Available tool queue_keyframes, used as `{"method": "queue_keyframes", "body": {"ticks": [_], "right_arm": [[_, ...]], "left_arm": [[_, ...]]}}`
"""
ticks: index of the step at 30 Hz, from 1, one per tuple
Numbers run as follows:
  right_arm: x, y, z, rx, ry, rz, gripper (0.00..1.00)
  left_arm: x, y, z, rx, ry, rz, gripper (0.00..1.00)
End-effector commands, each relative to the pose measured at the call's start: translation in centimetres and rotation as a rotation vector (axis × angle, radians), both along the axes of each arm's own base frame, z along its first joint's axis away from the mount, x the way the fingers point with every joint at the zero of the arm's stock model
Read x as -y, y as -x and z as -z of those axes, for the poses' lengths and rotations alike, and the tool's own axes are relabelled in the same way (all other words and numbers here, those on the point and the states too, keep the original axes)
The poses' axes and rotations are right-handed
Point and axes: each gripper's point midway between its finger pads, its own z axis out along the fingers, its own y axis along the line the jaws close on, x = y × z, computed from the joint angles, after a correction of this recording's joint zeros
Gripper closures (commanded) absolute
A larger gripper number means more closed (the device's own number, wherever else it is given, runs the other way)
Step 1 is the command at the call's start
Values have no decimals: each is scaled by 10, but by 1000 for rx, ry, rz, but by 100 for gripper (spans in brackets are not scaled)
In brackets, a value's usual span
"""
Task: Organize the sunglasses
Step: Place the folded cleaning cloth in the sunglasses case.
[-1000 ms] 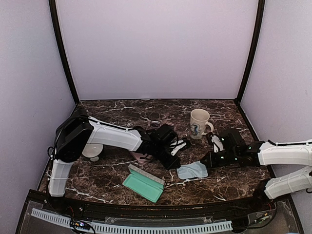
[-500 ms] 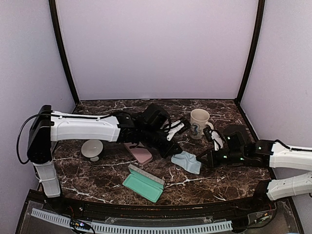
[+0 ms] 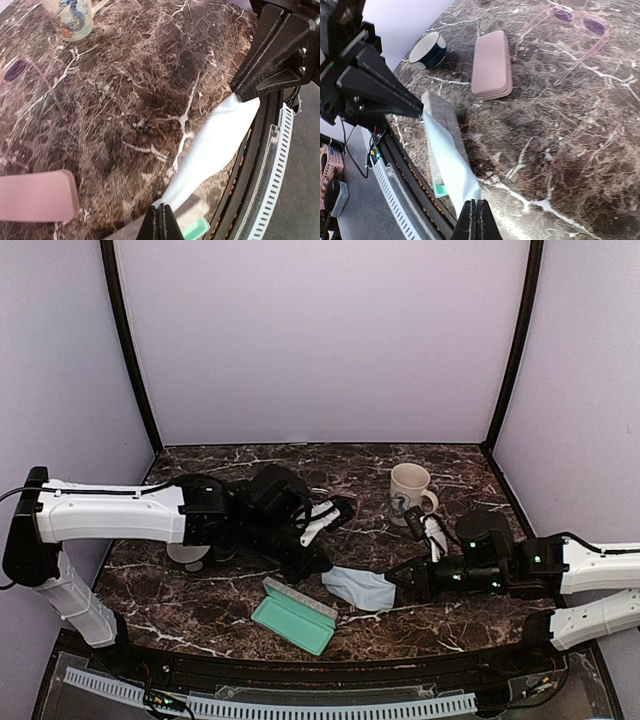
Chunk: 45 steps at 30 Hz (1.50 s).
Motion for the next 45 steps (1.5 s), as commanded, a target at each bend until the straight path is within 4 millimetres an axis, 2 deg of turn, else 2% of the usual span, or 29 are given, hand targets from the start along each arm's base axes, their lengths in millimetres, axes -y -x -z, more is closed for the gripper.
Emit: {"method": "queue_keyframes", "body": {"ticks": [1, 10, 17, 21, 25, 33, 38, 45], "right_arm": [[-24, 5, -31, 43, -99, -7, 100], [-62, 33, -37, 56, -139, -78, 100], [-81, 49, -35, 55, -179, -84, 100], [-89, 57, -33, 52, -195, -87, 100], [-99, 68, -26, 47, -180, -118, 100], [-113, 70, -11, -9, -174, -44, 100], [-126, 70, 11, -51, -113, -7, 100], [-125, 59, 42, -87, 35, 97, 100]], "left_arm": [[-28, 11, -12, 2, -3, -65, 100], [-55, 31, -23, 5, -1, -93, 100], [-86, 47, -15, -15, -72, -135, 100], [-107, 57, -3, -42, -114, -175, 100], [-122, 63, 6, -63, -131, -209, 100], [-134, 66, 20, -71, -146, -241, 100], [-143, 60, 28, -29, -172, -264, 100], [-142, 47, 36, 41, -216, -283, 100]]}}
